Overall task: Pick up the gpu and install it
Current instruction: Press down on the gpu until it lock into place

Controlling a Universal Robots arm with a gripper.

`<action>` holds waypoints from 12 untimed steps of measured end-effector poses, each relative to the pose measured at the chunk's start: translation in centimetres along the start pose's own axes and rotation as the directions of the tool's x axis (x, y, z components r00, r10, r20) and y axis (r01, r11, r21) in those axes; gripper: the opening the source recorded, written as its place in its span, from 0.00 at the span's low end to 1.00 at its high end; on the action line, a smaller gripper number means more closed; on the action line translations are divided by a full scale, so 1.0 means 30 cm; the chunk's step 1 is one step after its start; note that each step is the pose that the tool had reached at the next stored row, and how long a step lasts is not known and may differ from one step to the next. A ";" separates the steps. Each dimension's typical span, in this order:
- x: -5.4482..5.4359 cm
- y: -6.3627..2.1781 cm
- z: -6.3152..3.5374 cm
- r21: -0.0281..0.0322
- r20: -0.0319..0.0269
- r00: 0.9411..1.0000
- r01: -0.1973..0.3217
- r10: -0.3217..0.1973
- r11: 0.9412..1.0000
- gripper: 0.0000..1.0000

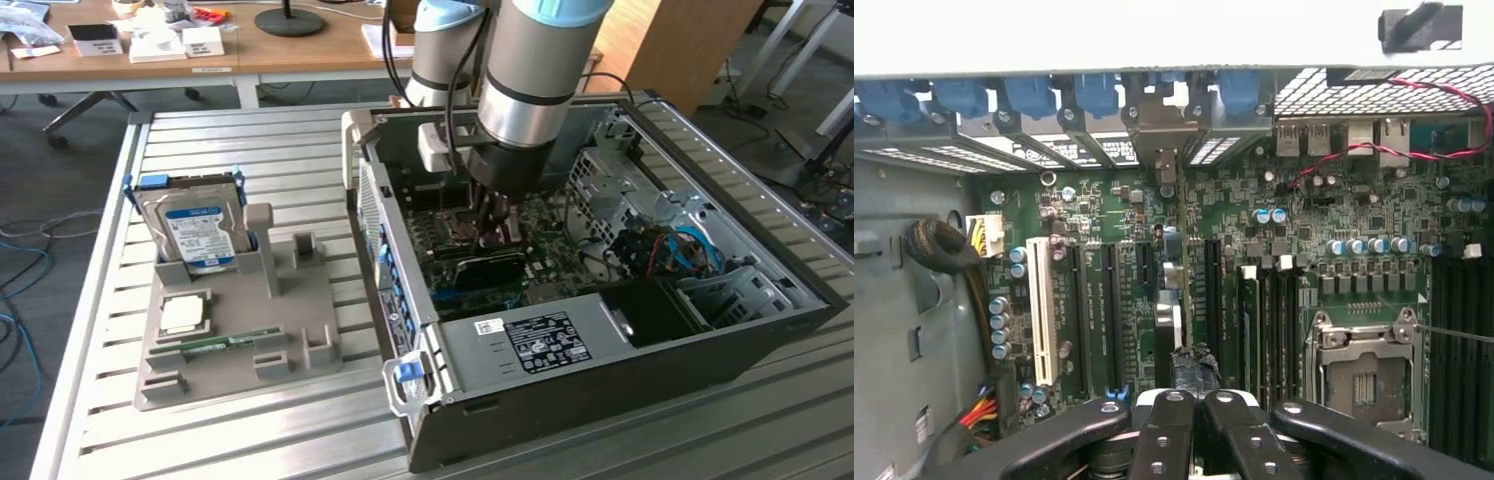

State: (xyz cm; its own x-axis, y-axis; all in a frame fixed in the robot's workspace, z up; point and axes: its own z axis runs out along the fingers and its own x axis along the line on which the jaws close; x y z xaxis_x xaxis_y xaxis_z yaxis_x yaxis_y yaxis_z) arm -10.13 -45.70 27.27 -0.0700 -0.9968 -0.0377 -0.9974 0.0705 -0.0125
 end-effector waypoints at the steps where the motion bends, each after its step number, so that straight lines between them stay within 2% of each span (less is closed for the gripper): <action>1: 0.000 0.000 0.003 0.000 0.000 1.000 0.000 0.000 1.000 0.11; 12: 0.001 0.001 0.019 0.000 0.000 1.000 0.000 0.000 1.000 0.11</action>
State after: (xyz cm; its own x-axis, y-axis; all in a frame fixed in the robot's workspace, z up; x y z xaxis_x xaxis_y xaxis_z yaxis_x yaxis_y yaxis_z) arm -10.16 -45.71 26.69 -0.0701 -0.9968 -0.0375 -0.9974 0.0706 -0.0124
